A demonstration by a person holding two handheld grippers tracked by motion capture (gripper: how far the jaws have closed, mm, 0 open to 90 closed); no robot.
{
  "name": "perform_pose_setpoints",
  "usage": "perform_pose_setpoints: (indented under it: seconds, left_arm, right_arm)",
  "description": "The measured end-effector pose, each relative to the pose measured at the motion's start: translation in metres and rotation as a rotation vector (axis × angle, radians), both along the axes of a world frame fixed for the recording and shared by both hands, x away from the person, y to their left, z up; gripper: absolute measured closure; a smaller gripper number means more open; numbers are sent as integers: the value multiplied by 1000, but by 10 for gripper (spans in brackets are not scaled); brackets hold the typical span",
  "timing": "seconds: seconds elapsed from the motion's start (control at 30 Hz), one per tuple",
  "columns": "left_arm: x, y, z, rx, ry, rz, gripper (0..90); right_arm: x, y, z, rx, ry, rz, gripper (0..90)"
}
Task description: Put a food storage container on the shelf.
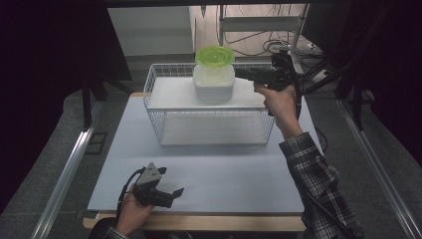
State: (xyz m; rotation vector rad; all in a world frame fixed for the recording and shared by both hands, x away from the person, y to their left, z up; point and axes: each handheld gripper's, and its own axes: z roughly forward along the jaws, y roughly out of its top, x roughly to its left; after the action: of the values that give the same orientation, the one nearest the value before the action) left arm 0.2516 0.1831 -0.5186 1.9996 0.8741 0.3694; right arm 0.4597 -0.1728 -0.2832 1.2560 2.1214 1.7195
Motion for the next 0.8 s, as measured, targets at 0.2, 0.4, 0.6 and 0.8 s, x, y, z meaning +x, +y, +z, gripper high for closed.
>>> perform_pose_setpoints:
  seconds: [0.2,0.4,0.6,0.8]
  left_arm:
    - [-1,-2,0,17,-4,1,43]
    - [-2,-4,0,49,-12,3,51]
    - [-3,-5,2,66,-19,14,57]
    - [-4,-6,3,70,-7,15,65]
  right_arm:
    - [-16,4,-9,-35,-27,35,183]
    - [-32,10,-20,-82,-60,70,157]
    - [-45,15,-31,-130,-97,105,140]
    - [-57,17,-42,-167,-122,125,126]
